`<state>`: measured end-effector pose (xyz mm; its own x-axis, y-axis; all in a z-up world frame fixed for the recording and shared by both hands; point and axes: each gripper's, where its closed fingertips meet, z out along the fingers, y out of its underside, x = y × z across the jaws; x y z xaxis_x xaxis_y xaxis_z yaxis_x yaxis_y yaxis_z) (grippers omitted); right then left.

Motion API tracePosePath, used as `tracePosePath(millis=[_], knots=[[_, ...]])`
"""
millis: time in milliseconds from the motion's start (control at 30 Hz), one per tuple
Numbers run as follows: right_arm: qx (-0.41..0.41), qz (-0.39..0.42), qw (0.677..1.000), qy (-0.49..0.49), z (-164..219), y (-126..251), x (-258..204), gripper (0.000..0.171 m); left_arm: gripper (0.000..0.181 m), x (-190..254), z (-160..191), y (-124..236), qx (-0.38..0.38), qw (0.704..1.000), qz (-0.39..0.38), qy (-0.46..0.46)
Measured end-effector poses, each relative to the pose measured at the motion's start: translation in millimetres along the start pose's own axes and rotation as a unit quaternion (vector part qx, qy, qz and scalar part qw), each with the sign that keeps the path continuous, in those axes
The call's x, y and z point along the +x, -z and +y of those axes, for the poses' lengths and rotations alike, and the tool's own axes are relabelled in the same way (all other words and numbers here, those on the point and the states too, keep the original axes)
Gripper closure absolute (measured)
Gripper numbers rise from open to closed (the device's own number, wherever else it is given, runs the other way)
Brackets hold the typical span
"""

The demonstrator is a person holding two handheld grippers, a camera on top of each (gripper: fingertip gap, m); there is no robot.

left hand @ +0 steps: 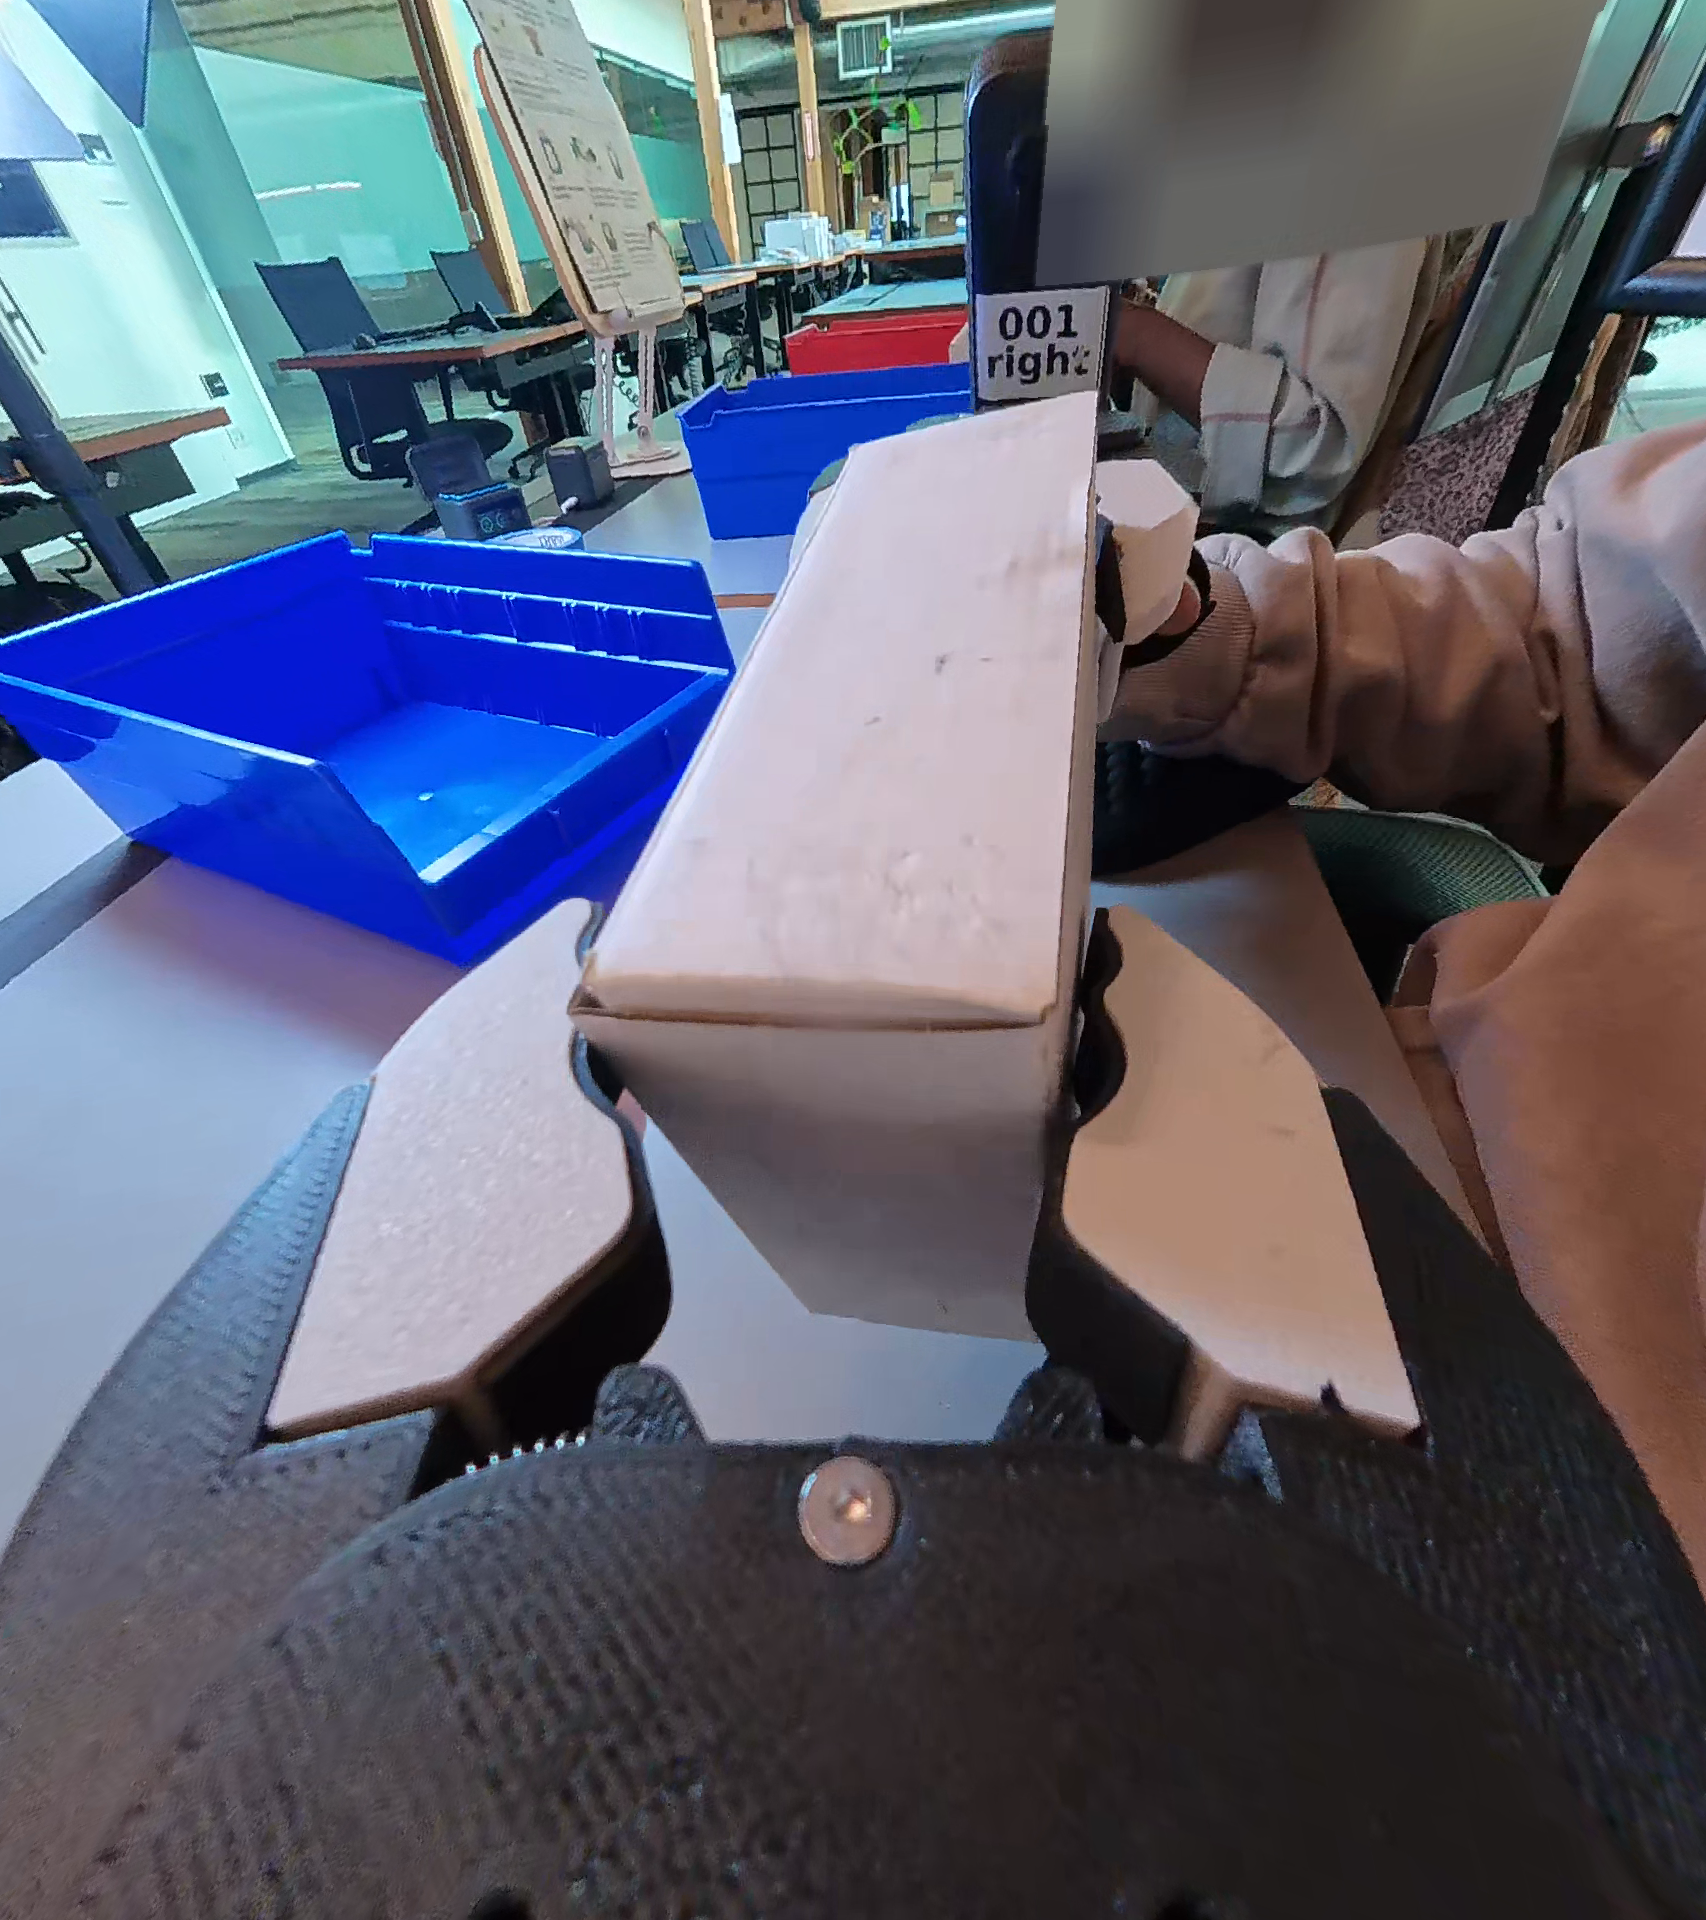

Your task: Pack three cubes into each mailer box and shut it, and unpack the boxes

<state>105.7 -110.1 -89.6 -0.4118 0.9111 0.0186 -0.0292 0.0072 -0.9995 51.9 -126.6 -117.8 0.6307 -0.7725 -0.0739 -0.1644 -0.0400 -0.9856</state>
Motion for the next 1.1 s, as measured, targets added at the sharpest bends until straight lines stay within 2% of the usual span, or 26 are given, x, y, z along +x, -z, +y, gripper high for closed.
tracePosePath(millis=[133,267,400,500,600,700,800,933,1100], knots=[[-0.053,0.028,0.998,0.01,17.3,-3.3,6.6,0.106,0.098,-2.2,-3.5,6.3,-0.009,0.999,-0.016,-0.033],[-0.126,0.08,0.987,0.063,29.1,0.3,15.6,0.105,0.098,-6.0,-1.4,13.2,-0.034,0.986,-0.072,-0.149],[-0.129,0.123,0.98,0.088,8.2,12.3,23.1,0.106,0.099,-12.4,1.2,22.0,-0.054,0.96,-0.125,-0.246],[-0.206,0.142,0.952,0.177,0.3,2.8,18.2,0.104,0.099,-17.4,5.9,23.9,-0.068,0.953,-0.137,-0.26],[-0.293,0.128,0.914,0.25,1.1,-16.0,11.4,0.106,0.099,-20.9,11.6,23.2,-0.081,0.949,-0.141,-0.269],[-0.338,0.091,0.893,0.283,9.0,-36.6,7.7,0.108,0.099,-23.1,12.6,23.8,-0.083,0.95,-0.145,-0.265],[-0.38,0.091,0.856,0.339,21.7,-46.3,17.7,0.108,0.099,-25.2,9.9,26.3,-0.082,0.951,-0.151,-0.259],[-0.381,0.092,0.84,0.374,26.7,-53.8,18.9,0.12,0.099,-25.7,10.9,27.3,-0.088,0.951,-0.149,-0.257],[-0.356,0.07,0.869,0.336,21.4,-53.7,9.3,0.132,0.099,-26.2,15.6,24.9,-0.099,0.955,-0.14,-0.243]])
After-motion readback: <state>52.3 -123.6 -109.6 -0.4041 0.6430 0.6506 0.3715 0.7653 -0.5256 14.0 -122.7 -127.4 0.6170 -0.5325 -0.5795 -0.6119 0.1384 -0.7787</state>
